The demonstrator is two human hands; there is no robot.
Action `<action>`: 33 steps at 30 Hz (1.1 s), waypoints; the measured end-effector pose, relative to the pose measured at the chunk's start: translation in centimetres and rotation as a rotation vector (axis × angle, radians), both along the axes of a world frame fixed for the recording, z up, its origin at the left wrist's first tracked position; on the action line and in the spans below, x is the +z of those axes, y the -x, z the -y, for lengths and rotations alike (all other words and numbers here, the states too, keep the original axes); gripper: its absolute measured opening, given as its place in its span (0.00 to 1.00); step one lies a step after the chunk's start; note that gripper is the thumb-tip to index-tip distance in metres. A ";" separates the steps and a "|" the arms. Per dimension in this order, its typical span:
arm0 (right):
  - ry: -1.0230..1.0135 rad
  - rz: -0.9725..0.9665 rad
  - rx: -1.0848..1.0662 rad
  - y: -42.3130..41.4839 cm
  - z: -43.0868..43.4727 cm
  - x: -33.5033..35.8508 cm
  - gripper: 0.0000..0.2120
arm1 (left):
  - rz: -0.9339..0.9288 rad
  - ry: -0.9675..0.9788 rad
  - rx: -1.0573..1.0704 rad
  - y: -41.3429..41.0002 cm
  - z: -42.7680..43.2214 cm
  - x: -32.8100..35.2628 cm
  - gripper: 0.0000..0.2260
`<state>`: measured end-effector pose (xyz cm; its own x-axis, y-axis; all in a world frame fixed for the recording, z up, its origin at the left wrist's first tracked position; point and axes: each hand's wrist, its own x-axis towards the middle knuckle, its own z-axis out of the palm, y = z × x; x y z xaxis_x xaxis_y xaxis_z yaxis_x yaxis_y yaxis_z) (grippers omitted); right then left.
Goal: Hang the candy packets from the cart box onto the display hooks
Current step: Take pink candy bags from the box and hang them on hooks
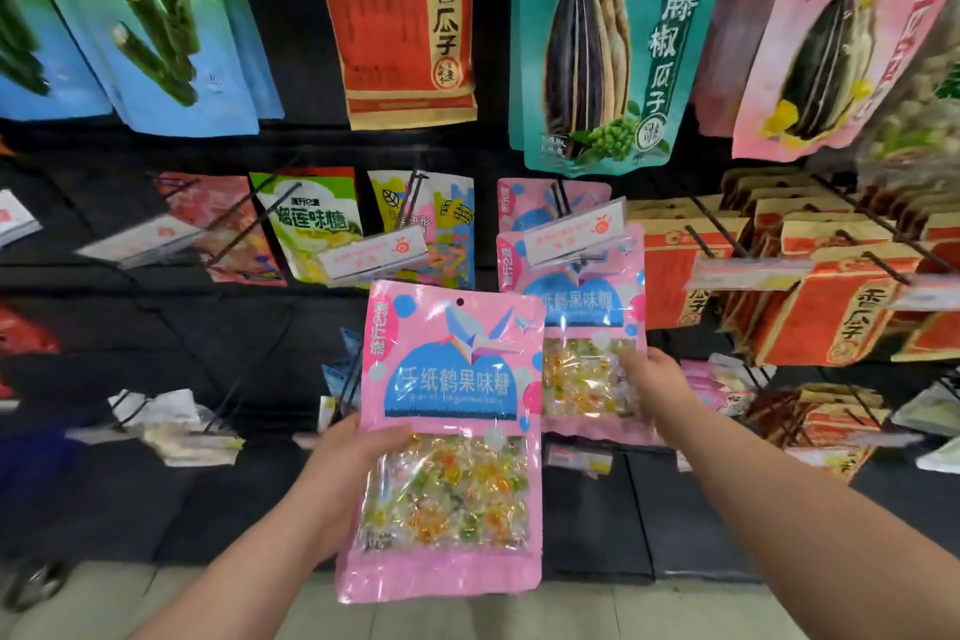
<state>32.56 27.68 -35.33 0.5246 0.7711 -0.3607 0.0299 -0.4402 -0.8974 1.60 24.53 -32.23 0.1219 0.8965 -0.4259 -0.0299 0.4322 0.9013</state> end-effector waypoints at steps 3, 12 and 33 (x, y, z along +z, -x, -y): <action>0.064 0.003 0.046 -0.8 -0.9 -1.4 0.15 | 0.007 0.029 -0.013 -0.3 0.1 -0.4 0.11; -0.005 0.124 0.104 1.0 3.1 -1.5 0.21 | 0.049 0.092 -0.060 -2.3 0.0 -1.4 0.16; -0.117 0.073 0.228 2.1 8.7 2.1 0.12 | -0.012 0.017 -0.143 -10.3 -2.4 0.1 0.07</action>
